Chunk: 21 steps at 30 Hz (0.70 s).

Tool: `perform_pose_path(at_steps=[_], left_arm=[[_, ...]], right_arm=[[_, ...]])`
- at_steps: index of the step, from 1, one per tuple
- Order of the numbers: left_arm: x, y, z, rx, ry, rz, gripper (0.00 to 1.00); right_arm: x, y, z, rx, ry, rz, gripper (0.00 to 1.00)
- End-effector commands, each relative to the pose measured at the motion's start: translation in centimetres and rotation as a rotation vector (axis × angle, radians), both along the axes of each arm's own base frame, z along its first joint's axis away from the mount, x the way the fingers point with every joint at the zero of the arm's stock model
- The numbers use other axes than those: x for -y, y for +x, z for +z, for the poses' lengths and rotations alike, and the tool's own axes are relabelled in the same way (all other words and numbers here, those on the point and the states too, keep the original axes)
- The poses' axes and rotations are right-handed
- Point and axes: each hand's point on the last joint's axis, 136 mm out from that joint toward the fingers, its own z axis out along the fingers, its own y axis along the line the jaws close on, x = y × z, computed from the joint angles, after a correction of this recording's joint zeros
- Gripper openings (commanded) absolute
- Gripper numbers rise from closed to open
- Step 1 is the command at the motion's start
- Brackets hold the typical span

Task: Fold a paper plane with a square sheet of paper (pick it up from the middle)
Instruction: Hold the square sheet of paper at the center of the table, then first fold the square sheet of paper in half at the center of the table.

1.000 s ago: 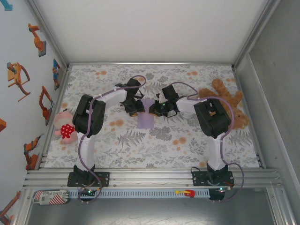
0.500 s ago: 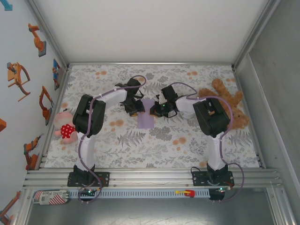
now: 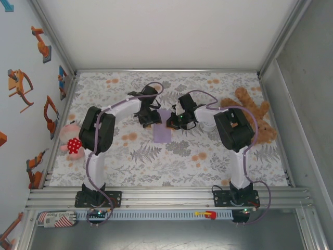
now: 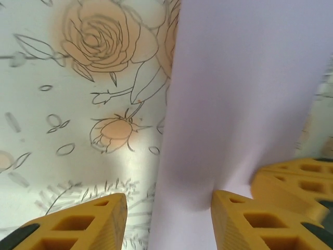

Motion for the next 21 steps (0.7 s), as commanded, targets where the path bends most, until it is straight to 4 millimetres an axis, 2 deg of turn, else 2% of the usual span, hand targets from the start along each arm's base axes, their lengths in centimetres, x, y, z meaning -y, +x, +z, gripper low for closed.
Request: perform_pose_path(at_steps=[1, 4, 10, 14, 21], left_arm=[[0.9, 0.9, 5.3, 0.119, -0.123, -0.036, 0.48], [2.9, 0.3, 5.1, 0.095, -0.234, -0.054, 0.44], [4.7, -0.6, 1.8, -0.002, -0.306, -0.034, 0.27], [5.2, -0.9, 0.5, -0.040, -0.310, -0.046, 0.19], [4.9, -1.5, -1.7, -0.088, -0.283, -0.050, 0.10]], right_arm=[[3.4, -3.3, -6.5, -0.141, -0.216, -0.006, 0.00], [3.6, -3.4, -6.9, -0.147, -0.223, -0.007, 0.00], [3.7, -3.6, -7.3, -0.157, -0.233, -0.008, 0.00], [3.8, -3.7, -7.5, -0.159, -0.236, -0.003, 0.00], [3.9, -3.8, -7.6, -0.164, -0.243, 0.001, 0.00]])
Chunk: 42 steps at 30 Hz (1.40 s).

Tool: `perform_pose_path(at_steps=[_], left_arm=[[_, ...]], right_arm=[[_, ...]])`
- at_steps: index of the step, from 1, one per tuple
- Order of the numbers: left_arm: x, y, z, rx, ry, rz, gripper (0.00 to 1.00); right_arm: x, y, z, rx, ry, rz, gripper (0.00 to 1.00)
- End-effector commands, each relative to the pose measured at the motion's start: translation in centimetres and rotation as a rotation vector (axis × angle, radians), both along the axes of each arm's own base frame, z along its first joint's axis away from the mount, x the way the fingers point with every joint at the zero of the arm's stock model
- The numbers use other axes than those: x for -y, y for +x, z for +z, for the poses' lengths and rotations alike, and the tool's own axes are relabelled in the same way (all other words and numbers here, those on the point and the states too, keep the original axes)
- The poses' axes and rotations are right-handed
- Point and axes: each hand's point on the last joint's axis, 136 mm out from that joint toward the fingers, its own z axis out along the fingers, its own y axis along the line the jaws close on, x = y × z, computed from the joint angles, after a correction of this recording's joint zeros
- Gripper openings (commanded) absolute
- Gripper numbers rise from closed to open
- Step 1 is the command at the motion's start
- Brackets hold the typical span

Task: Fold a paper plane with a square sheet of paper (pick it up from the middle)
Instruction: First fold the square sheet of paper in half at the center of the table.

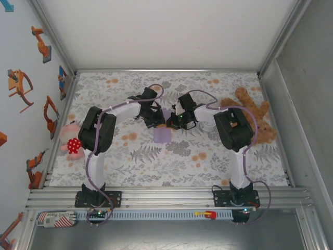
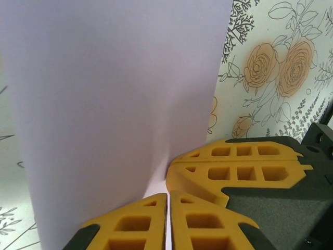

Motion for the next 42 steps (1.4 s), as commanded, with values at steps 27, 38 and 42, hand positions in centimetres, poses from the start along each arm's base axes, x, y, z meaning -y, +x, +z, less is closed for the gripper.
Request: perform_pose_path(at_steps=[27, 38, 42], left_arm=[[-8.2, -3.1, -4.7, -0.119, 0.044, -0.013, 0.08], [-7.5, 0.1, 1.3, 0.045, -0.127, 0.049, 0.09], [-3.9, 0.6, 1.2, 0.053, -0.200, 0.032, 0.09]], right_arm=[[7.4, -4.8, -9.5, -0.205, -0.396, 0.029, 0.00], [7.3, -4.7, -9.4, -0.206, -0.390, 0.028, 0.00], [7.3, -4.8, -9.5, -0.211, -0.391, 0.026, 0.00]])
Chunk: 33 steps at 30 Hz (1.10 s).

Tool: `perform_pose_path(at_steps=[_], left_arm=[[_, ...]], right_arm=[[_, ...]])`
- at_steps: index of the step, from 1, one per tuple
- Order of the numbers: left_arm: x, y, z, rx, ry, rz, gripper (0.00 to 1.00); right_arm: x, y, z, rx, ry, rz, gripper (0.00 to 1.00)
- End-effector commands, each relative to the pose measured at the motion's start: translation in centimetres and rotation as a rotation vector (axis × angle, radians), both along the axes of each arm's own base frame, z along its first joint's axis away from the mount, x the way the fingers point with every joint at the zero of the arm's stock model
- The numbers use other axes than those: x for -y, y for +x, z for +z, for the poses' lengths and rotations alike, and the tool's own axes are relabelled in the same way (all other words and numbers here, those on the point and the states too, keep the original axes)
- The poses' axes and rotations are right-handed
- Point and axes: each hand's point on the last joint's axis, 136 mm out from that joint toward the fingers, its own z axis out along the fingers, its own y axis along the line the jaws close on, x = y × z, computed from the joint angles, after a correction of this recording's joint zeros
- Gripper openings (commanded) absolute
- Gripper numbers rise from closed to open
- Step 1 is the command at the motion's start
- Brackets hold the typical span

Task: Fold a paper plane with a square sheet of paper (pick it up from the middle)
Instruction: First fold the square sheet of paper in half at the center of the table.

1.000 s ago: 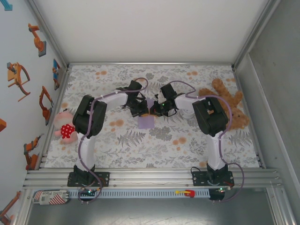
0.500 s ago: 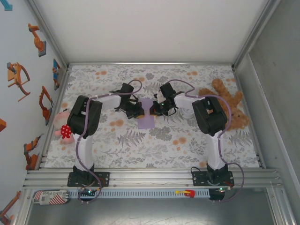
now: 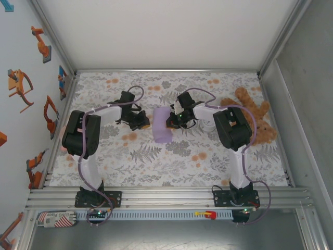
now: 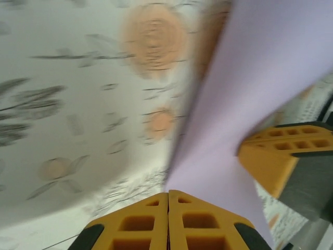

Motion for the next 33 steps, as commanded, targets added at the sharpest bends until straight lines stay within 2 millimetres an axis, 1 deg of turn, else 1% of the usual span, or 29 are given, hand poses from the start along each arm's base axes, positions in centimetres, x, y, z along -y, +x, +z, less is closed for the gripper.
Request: perform_pose_path(at_steps=[1, 3, 5, 7, 10, 13, 16, 18, 20, 22, 24, 26, 27, 29, 31, 33], left_arm=[[3.6, 0.3, 0.5, 0.012, -0.084, -0.027, 0.09], [4.7, 0.3, -0.3, -0.003, -0.083, -0.040, 0.09], [5.2, 0.2, -1.0, -0.019, -0.084, -0.042, 0.09], [5.4, -0.1, -1.6, -0.035, -0.087, -0.045, 0.09], [5.2, -0.8, -2.5, -0.066, -0.085, -0.048, 0.09], [4.4, -2.0, -3.3, -0.093, -0.063, -0.056, 0.09], [3.0, -3.9, -4.4, -0.130, -0.019, -0.074, 0.09], [1.5, -5.0, -5.1, -0.149, 0.017, -0.075, 0.09], [-0.2, -5.8, -5.4, -0.160, 0.041, -0.067, 0.09], [-1.9, -6.2, -5.1, -0.159, 0.054, -0.051, 0.09], [-3.0, -6.3, -4.4, -0.143, 0.067, -0.041, 0.08], [-3.3, -5.9, -3.2, -0.109, 0.066, -0.040, 0.09], [-3.1, -5.4, -2.5, -0.086, 0.057, -0.036, 0.08], [-2.1, -4.3, -1.1, -0.042, 0.013, -0.020, 0.09], [-0.3, -3.1, 0.2, 0.004, -0.051, -0.011, 0.09], [1.8, -2.2, 0.7, 0.040, -0.089, -0.020, 0.09]], right_arm=[[7.0, -4.8, -9.2, -0.212, -0.360, -0.048, 0.00], [7.0, -4.8, -9.3, -0.212, -0.359, -0.045, 0.00], [7.0, -4.8, -9.2, -0.211, -0.359, -0.045, 0.00], [6.9, -4.8, -9.3, -0.211, -0.358, -0.043, 0.00], [6.9, -4.8, -9.2, -0.210, -0.358, -0.044, 0.00], [6.9, -4.7, -9.3, -0.212, -0.359, -0.046, 0.00], [7.0, -4.8, -9.4, -0.213, -0.366, -0.047, 0.00], [7.1, -4.8, -9.5, -0.217, -0.369, -0.050, 0.00], [7.2, -4.9, -9.6, -0.221, -0.373, -0.051, 0.00], [7.3, -4.9, -9.6, -0.221, -0.376, -0.053, 0.00], [7.4, -4.8, -9.5, -0.219, -0.378, -0.052, 0.00], [7.4, -4.9, -9.5, -0.221, -0.380, -0.052, 0.00], [7.4, -4.9, -9.5, -0.220, -0.380, -0.052, 0.00], [7.4, -4.9, -9.5, -0.220, -0.382, -0.053, 0.00], [7.5, -4.9, -9.5, -0.219, -0.384, -0.054, 0.00], [7.5, -4.9, -9.5, -0.218, -0.387, -0.055, 0.00]])
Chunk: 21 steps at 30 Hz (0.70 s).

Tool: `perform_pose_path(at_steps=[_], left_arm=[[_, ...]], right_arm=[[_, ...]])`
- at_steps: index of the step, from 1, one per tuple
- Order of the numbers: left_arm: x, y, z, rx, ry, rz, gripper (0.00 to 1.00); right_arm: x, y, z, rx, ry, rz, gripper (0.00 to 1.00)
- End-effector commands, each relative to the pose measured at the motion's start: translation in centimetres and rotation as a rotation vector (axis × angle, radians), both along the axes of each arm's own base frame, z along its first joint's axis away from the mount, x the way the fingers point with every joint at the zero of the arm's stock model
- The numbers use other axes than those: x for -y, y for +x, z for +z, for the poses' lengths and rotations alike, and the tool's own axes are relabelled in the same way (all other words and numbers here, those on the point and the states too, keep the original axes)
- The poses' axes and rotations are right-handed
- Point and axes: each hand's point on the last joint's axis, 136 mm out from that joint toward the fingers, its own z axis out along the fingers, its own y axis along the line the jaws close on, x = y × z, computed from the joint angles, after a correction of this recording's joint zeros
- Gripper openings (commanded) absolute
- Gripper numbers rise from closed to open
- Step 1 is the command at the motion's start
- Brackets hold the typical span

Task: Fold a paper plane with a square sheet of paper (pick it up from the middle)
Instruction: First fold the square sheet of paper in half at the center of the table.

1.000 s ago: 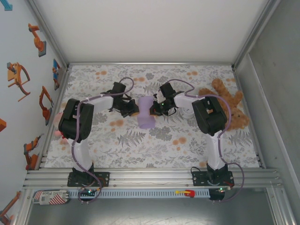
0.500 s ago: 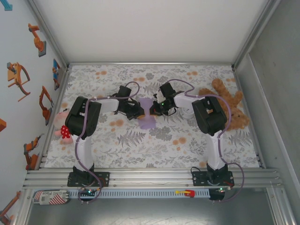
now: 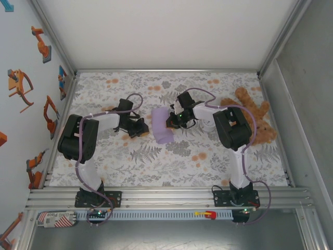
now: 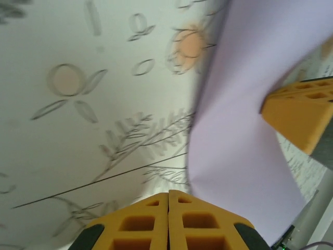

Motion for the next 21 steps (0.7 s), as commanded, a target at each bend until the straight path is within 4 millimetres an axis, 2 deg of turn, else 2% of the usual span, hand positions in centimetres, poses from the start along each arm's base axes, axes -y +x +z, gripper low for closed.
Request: perform_pose_path(at_steps=[1, 3, 5, 10, 13, 17, 21], left_arm=[[3.7, 1.7, 1.9, 0.079, -0.079, -0.014, 0.09], [5.6, 2.6, 2.0, 0.098, -0.102, -0.021, 0.09], [6.5, 3.5, 1.3, 0.097, -0.118, -0.006, 0.10], [6.4, 4.7, -0.6, 0.082, -0.122, 0.032, 0.10], [4.9, 4.8, -2.2, 0.058, -0.090, 0.059, 0.09], [1.3, 4.7, -3.8, 0.031, -0.055, 0.123, 0.09], [-2.1, 4.9, -4.1, 0.019, -0.026, 0.171, 0.09]], right_arm=[[7.5, -4.9, -9.5, -0.214, -0.386, -0.056, 0.00], [7.5, -4.8, -9.5, -0.212, -0.388, -0.056, 0.00], [7.6, -4.8, -9.5, -0.213, -0.390, -0.057, 0.00], [7.7, -4.9, -9.5, -0.214, -0.392, -0.056, 0.00], [7.9, -5.0, -9.7, -0.218, -0.394, -0.058, 0.00], [8.2, -5.0, -9.8, -0.220, -0.401, -0.063, 0.00], [8.4, -5.0, -9.9, -0.222, -0.404, -0.065, 0.00]])
